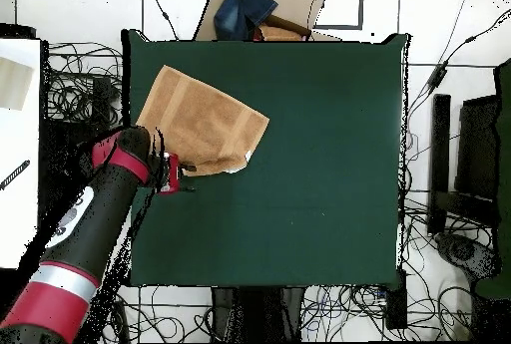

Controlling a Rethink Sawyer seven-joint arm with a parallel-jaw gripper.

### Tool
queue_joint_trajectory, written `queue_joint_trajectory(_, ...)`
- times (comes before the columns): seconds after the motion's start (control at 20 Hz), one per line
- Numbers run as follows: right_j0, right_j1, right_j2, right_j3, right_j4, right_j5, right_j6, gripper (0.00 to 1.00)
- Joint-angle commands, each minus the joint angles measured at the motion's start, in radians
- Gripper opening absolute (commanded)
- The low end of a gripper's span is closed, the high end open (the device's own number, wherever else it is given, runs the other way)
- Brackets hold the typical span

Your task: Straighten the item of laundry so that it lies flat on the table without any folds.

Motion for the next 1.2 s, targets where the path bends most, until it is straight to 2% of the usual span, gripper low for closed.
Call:
queue_joint_trajectory(0.05, -0.008, 0.061, 0.039, -0.022, 0.063, 0.042, 0.259, 1.0)
queue_joint_trajectory(0.7, 0.001, 0.036, 0.039, 0.0, 0.075, 0.053, 0.24, 1.0)
queue_joint_trajectory(1.2, -0.02, 0.117, 0.017, -0.121, 0.101, 0.109, 0.277, 1.0)
